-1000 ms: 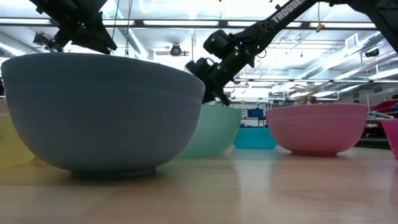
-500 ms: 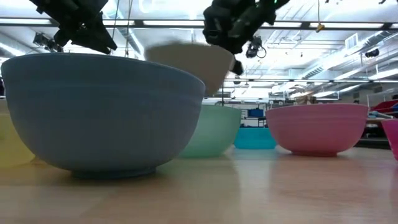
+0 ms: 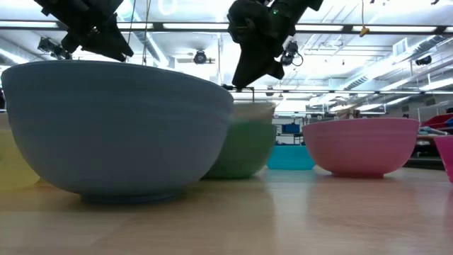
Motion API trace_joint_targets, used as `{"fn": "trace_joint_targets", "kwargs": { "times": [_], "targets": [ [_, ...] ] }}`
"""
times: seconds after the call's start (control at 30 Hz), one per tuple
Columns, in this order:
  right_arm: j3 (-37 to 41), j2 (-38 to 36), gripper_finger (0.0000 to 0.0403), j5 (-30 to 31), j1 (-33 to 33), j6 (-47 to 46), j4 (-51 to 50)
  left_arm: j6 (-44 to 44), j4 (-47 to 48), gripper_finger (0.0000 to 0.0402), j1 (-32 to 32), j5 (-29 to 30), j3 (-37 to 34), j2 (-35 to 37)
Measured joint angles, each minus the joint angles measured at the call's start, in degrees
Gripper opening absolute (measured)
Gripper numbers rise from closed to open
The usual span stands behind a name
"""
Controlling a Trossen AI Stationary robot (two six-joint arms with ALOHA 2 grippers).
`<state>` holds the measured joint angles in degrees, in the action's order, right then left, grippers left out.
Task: Nest bowls inside each other
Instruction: Stack the gray bowl on top of the green bowl, then stack the pink bowl on top of the gray bowl
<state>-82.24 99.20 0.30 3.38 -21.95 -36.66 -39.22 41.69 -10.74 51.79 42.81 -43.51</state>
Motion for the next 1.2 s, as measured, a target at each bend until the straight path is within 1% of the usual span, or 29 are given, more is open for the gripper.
{"fn": "trace_joint_targets", "kwargs": {
  "times": [0.17,0.3,0.37,0.57,0.67,0.77,0.87,1.0,1.1,1.2],
  "targets": [
    [0.0,0.0,0.0117,0.0,-0.3,-1.8,-1.0,0.0,0.0,0.0177,0.0,-0.5,0.0,0.0],
    [0.0,-0.4,0.0141,1.2,-0.7,-1.8,-2.3,0.0,0.2,0.0177,0.0,-2.1,0.0,0.0],
    [-0.1,-0.7,0.0146,3.2,-1.3,-1.5,-3.3,-0.1,0.7,0.0177,0.0,-3.4,0.0,0.0],
    [-0.1,-3.0,0.0147,9.8,-3.8,-1.8,-11.9,-0.1,2.8,0.0177,0.0,-6.7,0.0,0.0],
    [-0.1,-5.0,0.0146,13.1,-5.4,-3.4,-16.4,-0.1,4.5,0.0177,0.0,-9.8,0.0,0.0],
    [-0.1,-7.3,0.0147,14.5,-7.2,-6.0,-21.4,-0.1,5.7,0.0177,0.0,-13.4,0.0,0.0],
    [-0.1,-9.1,0.0147,13.7,-9.2,-10.2,-27.1,-0.1,6.2,0.0177,0.0,-16.5,0.0,0.0],
    [0.0,-9.5,0.0150,9.6,-12.3,-15.4,-32.8,-0.2,6.1,0.0177,0.0,-17.7,0.0,0.0],
    [1.5,-9.5,0.0158,7.2,-15.2,-17.8,-31.9,-0.2,6.0,0.0177,0.0,-17.8,0.0,0.0],
    [4.6,-9.4,0.0168,6.9,-17.1,-20.1,-29.1,-0.3,5.9,0.0177,0.0,-17.8,0.0,0.0]
  ]
}}
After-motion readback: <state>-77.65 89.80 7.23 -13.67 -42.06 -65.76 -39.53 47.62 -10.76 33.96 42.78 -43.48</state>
